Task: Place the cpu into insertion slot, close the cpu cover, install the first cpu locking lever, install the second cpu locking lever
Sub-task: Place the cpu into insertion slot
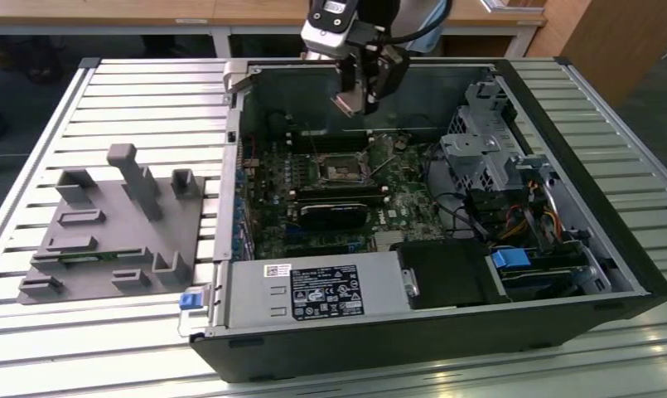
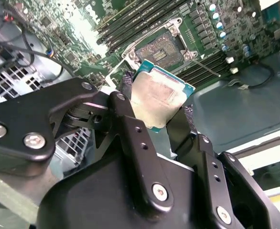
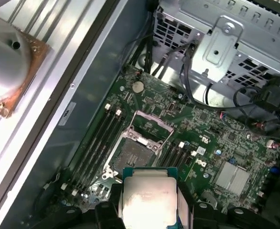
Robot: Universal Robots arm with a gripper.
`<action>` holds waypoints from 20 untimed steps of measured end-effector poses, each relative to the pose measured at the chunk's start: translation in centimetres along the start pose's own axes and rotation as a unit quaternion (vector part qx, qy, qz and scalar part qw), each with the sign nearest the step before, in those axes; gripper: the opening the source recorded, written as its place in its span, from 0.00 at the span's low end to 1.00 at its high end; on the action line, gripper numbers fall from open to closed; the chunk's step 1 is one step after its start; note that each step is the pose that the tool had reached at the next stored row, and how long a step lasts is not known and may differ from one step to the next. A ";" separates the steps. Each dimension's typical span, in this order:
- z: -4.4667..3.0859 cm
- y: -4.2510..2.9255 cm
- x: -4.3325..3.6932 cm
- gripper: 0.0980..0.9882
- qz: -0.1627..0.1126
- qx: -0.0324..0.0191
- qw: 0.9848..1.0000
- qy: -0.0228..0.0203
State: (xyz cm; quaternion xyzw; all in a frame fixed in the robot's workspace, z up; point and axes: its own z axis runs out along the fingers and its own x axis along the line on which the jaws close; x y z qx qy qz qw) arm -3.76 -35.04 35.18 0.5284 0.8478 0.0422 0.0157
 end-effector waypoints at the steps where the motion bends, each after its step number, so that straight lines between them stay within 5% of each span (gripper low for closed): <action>1: 0.05 0.00 0.00 0.49 0.007 0.000 1.000 -0.001; 20: 0.93 -0.07 0.00 0.49 0.098 -0.001 0.995 -0.009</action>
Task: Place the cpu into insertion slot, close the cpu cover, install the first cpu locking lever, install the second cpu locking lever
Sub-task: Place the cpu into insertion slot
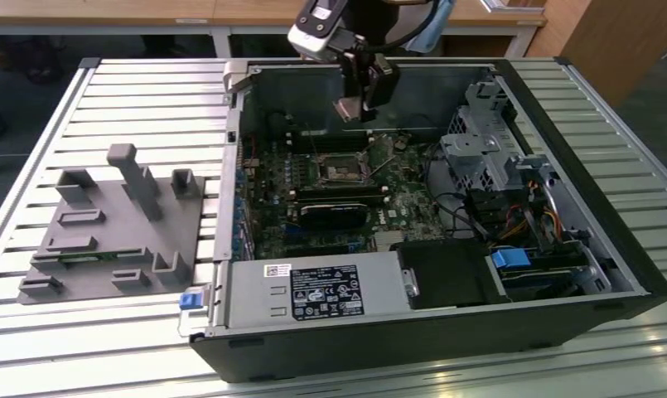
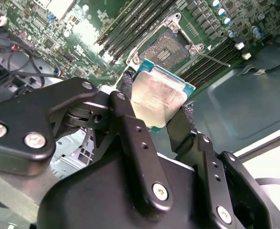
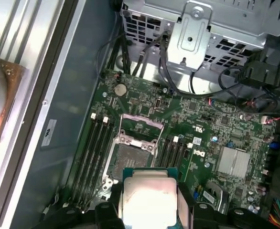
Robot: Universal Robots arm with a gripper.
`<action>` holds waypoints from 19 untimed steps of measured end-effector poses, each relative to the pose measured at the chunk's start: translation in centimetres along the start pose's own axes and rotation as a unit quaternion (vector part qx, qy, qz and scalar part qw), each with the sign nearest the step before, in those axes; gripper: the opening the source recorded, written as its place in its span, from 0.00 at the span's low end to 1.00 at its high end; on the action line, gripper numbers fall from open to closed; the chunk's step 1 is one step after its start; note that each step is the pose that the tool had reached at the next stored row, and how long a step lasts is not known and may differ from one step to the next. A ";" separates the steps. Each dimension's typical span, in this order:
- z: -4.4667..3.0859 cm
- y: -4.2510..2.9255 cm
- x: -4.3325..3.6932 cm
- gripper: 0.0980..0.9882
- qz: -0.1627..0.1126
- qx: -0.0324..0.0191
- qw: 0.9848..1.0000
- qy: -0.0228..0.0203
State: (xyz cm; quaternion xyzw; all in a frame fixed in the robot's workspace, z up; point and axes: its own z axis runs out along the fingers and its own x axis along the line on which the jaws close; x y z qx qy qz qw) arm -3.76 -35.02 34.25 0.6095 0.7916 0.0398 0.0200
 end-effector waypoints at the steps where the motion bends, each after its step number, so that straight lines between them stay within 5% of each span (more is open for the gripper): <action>1: 0.05 0.00 0.00 0.49 0.004 0.000 1.000 0.000; 19: 1.21 -0.02 0.32 0.49 0.083 -0.001 0.997 -0.008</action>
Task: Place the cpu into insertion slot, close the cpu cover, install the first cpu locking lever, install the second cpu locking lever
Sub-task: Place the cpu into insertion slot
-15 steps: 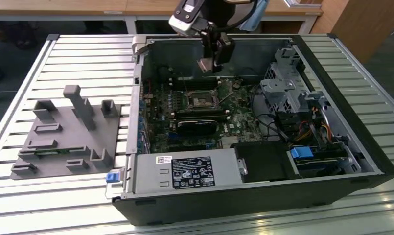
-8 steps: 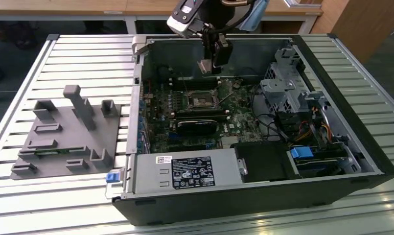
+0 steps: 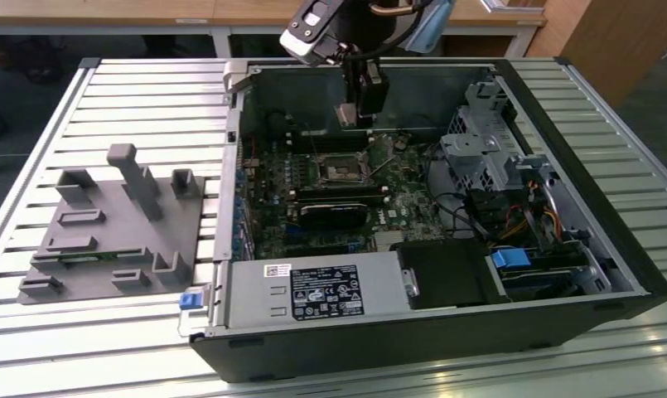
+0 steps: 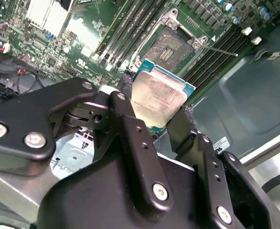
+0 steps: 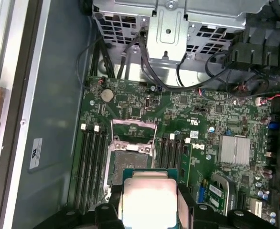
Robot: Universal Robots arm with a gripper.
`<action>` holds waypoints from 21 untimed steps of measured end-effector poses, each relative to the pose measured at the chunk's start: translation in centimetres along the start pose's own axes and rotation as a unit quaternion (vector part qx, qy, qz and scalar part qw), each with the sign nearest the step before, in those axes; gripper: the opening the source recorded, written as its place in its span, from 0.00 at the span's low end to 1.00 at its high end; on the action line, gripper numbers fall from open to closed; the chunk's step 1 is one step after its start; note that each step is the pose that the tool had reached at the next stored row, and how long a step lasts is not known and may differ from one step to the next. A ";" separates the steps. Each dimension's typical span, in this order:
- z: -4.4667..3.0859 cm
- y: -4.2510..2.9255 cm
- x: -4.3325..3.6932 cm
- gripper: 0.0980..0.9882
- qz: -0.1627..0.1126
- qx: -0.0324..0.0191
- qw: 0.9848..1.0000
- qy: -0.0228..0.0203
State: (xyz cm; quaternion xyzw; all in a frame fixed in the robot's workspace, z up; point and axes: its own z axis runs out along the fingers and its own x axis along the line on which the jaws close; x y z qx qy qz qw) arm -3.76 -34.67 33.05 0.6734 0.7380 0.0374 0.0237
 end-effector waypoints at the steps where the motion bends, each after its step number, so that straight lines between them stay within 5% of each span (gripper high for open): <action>1: 0.10 0.00 0.04 0.49 0.004 0.000 1.000 0.000; 21: 1.57 -0.09 0.49 0.49 0.064 0.001 0.998 -0.009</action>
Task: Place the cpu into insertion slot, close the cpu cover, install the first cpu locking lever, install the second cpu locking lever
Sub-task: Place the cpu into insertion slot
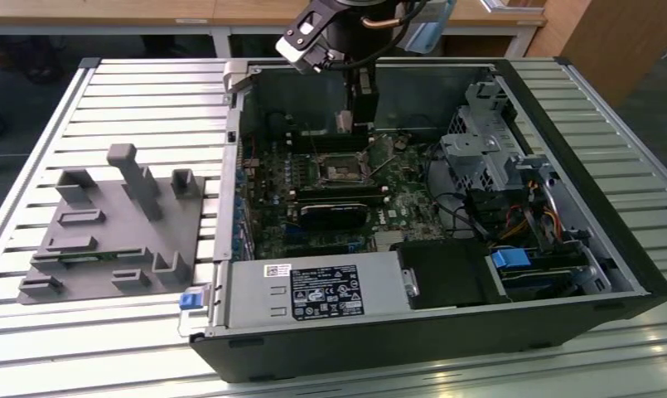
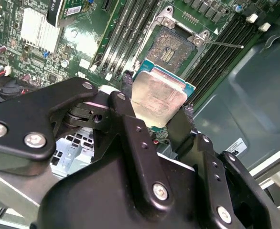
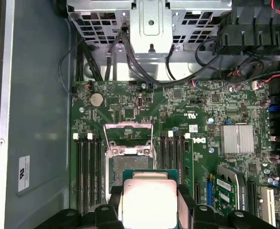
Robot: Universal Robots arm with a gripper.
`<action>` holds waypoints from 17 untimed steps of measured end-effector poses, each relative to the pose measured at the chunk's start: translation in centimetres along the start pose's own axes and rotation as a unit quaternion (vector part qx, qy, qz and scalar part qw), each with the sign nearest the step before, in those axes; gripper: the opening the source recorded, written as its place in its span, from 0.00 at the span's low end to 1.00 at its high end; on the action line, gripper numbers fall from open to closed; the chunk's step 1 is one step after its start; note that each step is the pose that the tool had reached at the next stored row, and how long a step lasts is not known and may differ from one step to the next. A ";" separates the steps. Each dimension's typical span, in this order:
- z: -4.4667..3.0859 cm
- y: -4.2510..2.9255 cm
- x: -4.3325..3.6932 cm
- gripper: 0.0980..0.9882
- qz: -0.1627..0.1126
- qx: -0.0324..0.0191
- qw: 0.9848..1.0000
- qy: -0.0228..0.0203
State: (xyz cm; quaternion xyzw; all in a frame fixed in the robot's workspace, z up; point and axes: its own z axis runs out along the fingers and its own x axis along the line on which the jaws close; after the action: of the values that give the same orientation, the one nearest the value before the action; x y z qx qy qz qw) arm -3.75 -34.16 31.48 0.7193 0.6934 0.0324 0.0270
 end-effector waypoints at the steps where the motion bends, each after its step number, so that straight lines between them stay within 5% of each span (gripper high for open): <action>1: 0.01 0.00 0.00 0.49 0.000 0.000 1.000 0.000; 17: 0.23 -0.02 0.18 0.49 0.000 0.001 1.000 0.000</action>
State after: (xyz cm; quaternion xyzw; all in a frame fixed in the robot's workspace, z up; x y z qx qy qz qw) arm -3.75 -33.97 31.25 0.7195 0.6933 0.0314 0.0262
